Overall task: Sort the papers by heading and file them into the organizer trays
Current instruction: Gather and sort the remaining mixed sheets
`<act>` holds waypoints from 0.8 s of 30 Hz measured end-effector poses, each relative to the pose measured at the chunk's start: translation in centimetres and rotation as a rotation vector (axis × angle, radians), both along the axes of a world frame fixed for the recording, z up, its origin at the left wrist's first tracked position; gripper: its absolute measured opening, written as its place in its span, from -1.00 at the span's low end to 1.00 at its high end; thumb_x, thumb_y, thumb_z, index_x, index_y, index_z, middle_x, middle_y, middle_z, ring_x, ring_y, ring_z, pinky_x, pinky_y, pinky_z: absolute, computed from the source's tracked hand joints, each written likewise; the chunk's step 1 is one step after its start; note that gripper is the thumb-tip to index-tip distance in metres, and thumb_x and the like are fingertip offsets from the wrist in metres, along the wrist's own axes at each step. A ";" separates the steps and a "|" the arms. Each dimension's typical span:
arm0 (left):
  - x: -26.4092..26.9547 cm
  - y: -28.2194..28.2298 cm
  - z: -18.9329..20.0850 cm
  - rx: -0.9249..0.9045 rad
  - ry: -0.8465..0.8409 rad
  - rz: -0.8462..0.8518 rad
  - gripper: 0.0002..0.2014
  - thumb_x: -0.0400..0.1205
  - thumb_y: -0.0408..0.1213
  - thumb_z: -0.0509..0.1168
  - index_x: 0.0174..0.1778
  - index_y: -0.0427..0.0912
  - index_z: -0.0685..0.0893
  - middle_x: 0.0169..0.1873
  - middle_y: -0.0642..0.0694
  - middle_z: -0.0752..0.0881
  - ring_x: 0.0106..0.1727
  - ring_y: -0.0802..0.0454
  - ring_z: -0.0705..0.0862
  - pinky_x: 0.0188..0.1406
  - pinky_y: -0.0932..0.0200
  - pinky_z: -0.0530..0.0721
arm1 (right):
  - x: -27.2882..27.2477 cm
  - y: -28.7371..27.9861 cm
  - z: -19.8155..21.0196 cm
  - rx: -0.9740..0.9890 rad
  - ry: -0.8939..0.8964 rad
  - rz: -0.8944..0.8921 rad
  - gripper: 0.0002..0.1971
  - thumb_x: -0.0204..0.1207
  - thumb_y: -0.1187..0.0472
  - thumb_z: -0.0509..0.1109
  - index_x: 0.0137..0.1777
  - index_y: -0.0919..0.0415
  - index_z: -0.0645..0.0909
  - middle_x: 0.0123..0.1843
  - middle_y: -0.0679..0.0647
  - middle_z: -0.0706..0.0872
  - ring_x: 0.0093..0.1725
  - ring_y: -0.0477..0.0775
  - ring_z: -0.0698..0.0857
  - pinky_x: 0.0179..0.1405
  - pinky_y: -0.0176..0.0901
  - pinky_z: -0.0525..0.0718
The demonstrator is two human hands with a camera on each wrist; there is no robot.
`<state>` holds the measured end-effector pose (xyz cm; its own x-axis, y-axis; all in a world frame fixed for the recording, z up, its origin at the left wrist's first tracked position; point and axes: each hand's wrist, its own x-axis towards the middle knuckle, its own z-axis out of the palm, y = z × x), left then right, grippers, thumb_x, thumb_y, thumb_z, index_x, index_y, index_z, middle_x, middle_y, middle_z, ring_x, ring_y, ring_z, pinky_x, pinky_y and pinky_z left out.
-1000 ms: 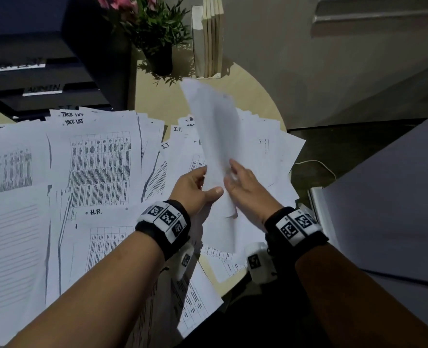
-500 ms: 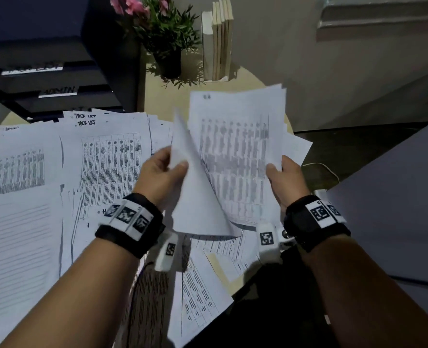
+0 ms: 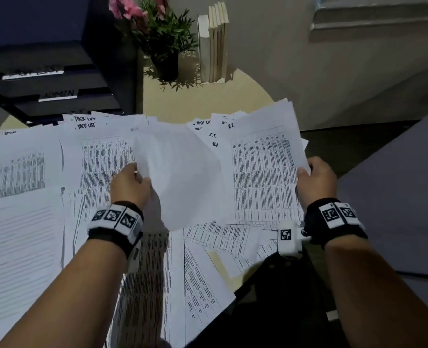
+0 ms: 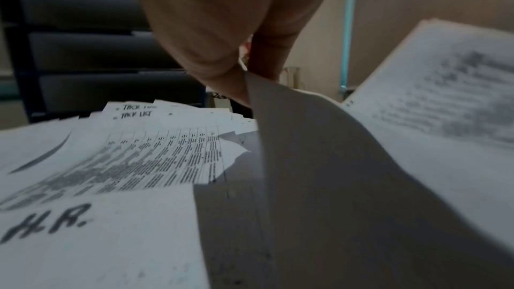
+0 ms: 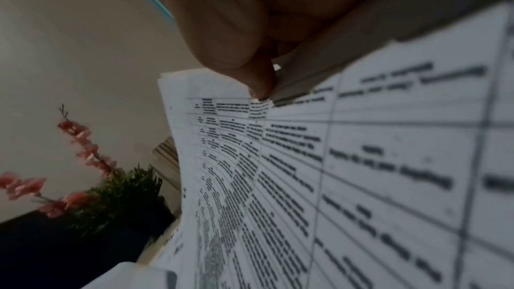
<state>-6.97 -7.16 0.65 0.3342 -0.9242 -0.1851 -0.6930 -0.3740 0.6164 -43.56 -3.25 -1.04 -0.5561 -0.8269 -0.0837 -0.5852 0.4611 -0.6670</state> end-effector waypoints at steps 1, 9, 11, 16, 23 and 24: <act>0.0 0.3 0.0 -0.036 0.035 0.032 -0.77 0.57 -0.40 0.35 0.14 -0.25 0.70 -0.14 -0.18 0.75 -0.05 -0.20 0.72 -0.08 0.12 0.57 | -0.3 0.0 0.3 -0.026 -0.004 -0.008 -0.84 0.64 0.29 0.29 0.14 0.30 0.65 0.09 0.21 0.74 0.06 0.24 0.69 0.02 -0.08 0.61; -7.2 0.8 5.8 -0.071 0.741 -0.124 -0.79 0.54 -0.36 0.38 0.07 -0.11 0.75 -0.21 -0.08 0.77 -0.33 0.04 0.65 -0.43 0.28 0.58 | 2.3 0.3 0.3 -0.022 -0.171 0.059 -0.97 0.60 0.36 0.33 -0.04 0.25 0.60 -0.26 -0.01 0.57 -0.28 0.01 0.55 -0.31 -0.27 0.49; -10.0 1.7 5.3 0.164 0.889 -0.280 -0.81 0.71 -0.21 0.31 0.21 -0.09 0.71 -0.10 -0.06 0.76 -0.21 0.07 0.70 -0.26 0.25 0.70 | 3.2 0.6 -1.0 0.030 -0.198 0.071 -0.95 0.58 0.35 0.34 -0.04 0.35 0.61 -0.21 0.10 0.60 -0.21 0.11 0.57 -0.23 -0.22 0.47; -10.6 2.1 -0.7 0.090 0.283 -0.385 -0.68 0.71 -0.19 0.33 0.38 -0.13 0.66 0.35 -0.07 0.66 0.32 0.15 0.61 0.39 0.32 0.48 | 3.3 1.7 -4.0 0.133 -0.267 0.014 -0.78 0.53 0.30 0.34 -0.32 0.32 0.46 -0.38 0.12 0.39 -0.32 0.10 0.37 -0.30 -0.17 0.34; -8.7 2.9 -5.4 0.279 -0.292 -0.402 -0.20 0.44 0.11 0.51 0.53 -0.05 0.34 0.59 -0.25 0.20 0.61 -0.28 0.18 0.46 -0.20 0.44 | 2.8 2.5 -4.4 0.164 -0.309 0.017 -0.94 0.60 0.31 0.35 0.02 0.24 0.63 -0.08 0.09 0.61 -0.07 0.11 0.60 0.01 -0.12 0.58; -9.1 3.2 -5.7 0.265 -0.351 -0.440 -0.20 0.43 0.12 0.52 0.53 -0.04 0.34 0.61 -0.25 0.18 0.61 -0.29 0.17 0.46 -0.21 0.43 | 2.8 2.4 -4.6 0.173 -0.321 -0.003 -0.79 0.61 0.32 0.36 0.21 0.27 0.63 0.08 0.12 0.66 0.11 0.13 0.65 0.16 -0.10 0.59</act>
<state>-16.08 -4.00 -5.05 0.0154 -0.9268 -0.3752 -0.9614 -0.1168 0.2491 -40.76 -0.80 -5.68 -0.4807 -0.7838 -0.3931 -0.3571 0.5845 -0.7286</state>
